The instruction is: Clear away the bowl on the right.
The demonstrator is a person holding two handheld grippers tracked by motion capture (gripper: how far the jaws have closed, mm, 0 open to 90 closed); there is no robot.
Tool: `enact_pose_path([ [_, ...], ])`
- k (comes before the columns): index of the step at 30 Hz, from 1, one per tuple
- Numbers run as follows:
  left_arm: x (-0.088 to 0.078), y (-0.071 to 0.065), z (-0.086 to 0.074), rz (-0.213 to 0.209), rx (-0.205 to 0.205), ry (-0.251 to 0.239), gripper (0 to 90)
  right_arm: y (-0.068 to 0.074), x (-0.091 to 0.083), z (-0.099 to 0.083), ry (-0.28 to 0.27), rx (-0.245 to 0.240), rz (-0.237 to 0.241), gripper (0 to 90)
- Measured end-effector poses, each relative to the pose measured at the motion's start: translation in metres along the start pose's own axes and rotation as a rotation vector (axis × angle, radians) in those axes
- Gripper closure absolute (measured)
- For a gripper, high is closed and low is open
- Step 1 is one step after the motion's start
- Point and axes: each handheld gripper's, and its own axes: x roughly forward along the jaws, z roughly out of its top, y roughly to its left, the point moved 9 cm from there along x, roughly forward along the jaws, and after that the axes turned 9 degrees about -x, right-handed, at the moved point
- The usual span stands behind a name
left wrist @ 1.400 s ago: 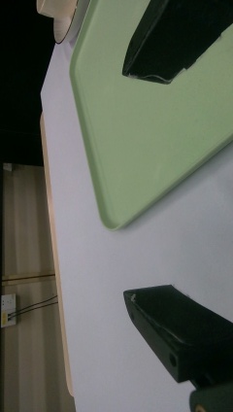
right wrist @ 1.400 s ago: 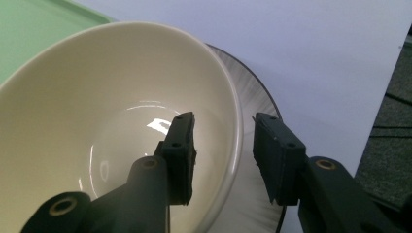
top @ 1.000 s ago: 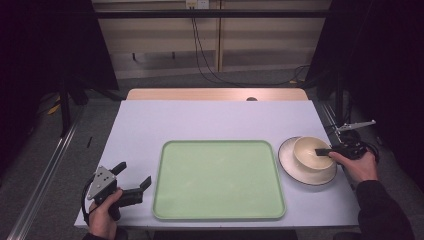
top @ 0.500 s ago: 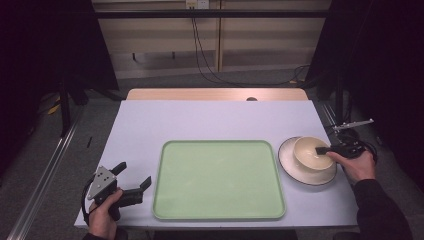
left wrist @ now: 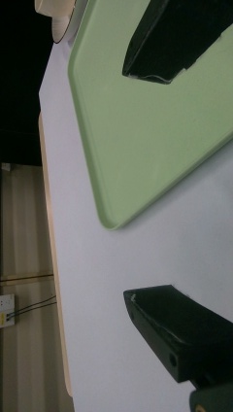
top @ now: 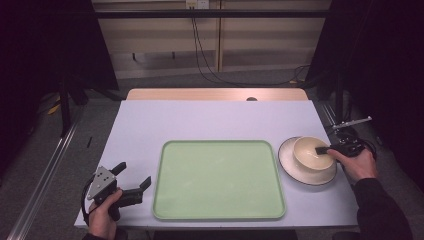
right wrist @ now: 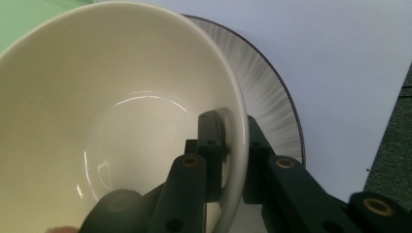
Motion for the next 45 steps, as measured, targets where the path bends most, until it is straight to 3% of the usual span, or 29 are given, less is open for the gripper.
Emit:
enact_pose_path([
  [5,-0.001,0.0,0.0,0.004,0.006,0.001,0.5,0.0,0.0,0.0,-0.026,0.059,0.031,83.9],
  [8,0.0,0.0,0.0,0.002,0.008,0.002,0.5,0.001,-0.001,0.001,-0.028,0.054,0.025,84.2],
  [13,0.0,0.0,0.0,0.004,0.002,0.001,0.5,0.001,-0.002,0.0,-0.036,0.088,0.043,84.4],
  [45,-0.001,-0.001,0.001,-0.005,0.0,-0.007,0.5,0.004,-0.014,0.007,-0.104,0.097,0.059,84.3],
])
